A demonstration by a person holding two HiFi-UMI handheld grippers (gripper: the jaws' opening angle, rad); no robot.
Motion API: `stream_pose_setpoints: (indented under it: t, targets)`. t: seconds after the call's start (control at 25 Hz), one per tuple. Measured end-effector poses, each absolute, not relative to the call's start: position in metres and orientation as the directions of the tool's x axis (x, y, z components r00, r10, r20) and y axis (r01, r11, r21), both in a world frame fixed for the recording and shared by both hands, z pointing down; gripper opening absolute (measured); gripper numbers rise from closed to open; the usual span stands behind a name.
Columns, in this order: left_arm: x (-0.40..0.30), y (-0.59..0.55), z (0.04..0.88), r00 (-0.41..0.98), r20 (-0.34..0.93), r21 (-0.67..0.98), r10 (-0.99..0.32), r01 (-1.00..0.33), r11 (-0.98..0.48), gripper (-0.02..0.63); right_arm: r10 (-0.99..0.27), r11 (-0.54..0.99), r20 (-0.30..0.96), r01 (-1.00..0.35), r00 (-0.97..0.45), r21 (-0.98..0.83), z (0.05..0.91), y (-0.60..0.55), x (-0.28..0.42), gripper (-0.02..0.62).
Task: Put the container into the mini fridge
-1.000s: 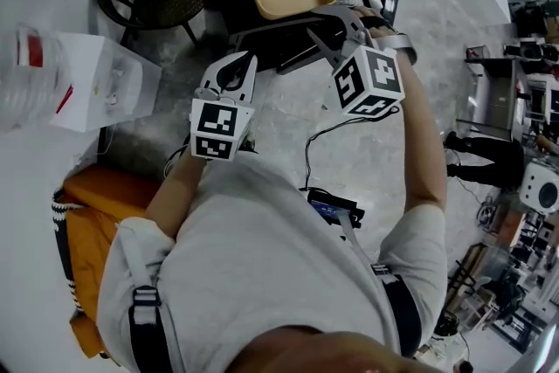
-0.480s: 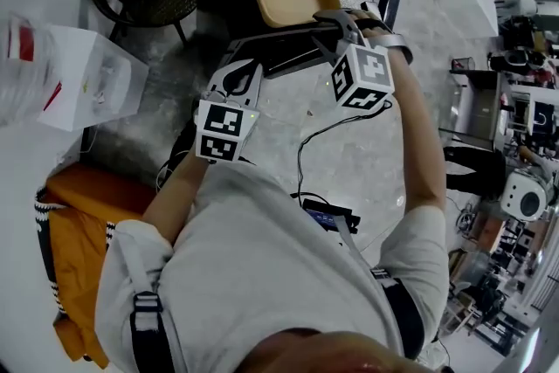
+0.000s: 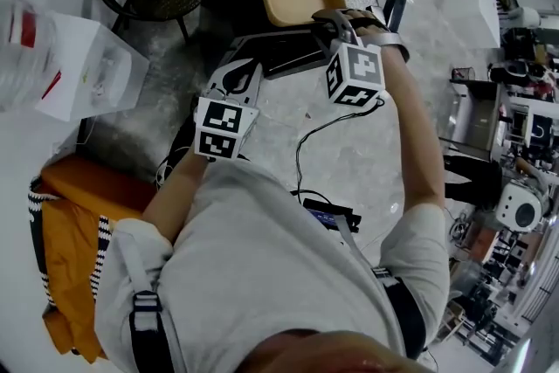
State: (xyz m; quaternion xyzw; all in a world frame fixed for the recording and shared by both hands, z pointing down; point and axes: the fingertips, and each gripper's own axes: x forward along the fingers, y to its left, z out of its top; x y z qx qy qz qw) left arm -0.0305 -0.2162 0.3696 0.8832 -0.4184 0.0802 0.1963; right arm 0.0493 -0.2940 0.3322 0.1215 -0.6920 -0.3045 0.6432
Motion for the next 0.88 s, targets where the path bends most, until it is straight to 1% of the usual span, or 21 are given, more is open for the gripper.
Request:
stream_pose_setpoints:
  t: [0.2, 0.88]
  targets:
    - [-0.026, -0.216, 0.359, 0.624, 0.284, 0.295, -0.728, -0.78, -0.553, 0.012, -0.592, 0.756, 0.791, 0.231, -0.156, 0.612, 0.325, -0.293, 0.055, 0.058]
    - [-0.027, -0.199, 0.364, 0.591, 0.286, 0.267, -0.754, -0.805, -0.53, 0.012, -0.628, 0.724, 0.76, 0.23, -0.167, 0.65, 0.323, -0.275, 0.057, 0.054]
